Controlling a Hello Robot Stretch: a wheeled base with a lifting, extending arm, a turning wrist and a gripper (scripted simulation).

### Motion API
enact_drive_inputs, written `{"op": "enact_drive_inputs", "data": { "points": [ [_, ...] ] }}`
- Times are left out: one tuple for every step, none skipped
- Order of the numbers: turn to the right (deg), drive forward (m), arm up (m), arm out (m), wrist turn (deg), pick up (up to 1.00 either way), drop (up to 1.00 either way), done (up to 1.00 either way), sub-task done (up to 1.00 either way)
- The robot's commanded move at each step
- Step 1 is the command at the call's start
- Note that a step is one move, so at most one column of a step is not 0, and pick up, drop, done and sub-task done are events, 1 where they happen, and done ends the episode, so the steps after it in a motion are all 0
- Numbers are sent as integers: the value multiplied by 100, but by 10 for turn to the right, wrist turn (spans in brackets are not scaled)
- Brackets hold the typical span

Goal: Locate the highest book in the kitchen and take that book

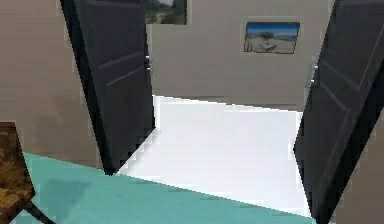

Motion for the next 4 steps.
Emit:
{"op": "enact_drive_inputs", "data": {
  "points": [
    [0,100,0,0,0,0,0,0,0],
    [0,100,0,0,0,0,0,0,0],
    [0,50,0,0,0,0,0,0,0],
    [-60,0,0,0,0,0,0,0,0]
  ]
}}
